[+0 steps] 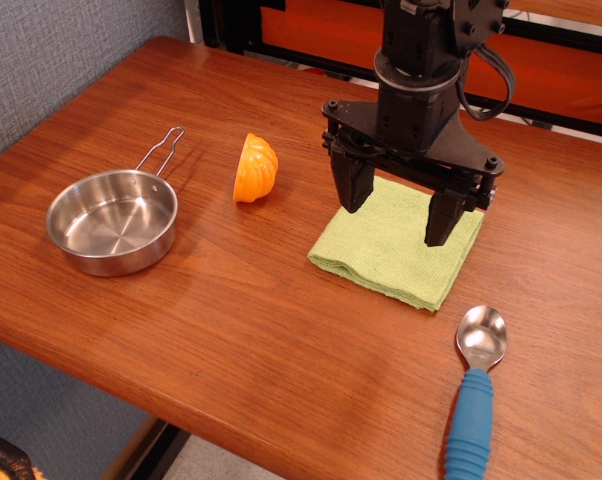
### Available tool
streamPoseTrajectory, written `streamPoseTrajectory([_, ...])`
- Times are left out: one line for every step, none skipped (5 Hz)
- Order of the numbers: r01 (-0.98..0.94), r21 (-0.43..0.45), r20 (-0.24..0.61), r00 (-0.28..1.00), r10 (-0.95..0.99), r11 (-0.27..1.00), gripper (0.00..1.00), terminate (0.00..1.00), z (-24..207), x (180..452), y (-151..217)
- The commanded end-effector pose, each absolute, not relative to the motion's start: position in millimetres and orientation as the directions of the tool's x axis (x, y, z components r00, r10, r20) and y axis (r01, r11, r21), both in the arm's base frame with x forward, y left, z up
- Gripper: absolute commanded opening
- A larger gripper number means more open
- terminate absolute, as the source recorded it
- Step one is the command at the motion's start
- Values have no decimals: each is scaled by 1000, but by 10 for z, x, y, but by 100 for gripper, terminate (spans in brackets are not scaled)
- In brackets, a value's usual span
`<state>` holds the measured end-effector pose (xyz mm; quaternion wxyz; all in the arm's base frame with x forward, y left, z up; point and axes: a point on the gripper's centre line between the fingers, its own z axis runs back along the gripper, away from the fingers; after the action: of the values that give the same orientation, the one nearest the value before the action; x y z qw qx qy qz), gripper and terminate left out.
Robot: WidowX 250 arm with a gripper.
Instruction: Move the vessel and place it on the green cloth
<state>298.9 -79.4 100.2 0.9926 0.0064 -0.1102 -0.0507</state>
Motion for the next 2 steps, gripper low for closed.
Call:
streamPoseTrajectory([99,24,218,971,-102,995,100,0,1002,2989,-794])
streamPoseTrajectory([51,41,191,980,-58,998,100,0,999,2975,-545])
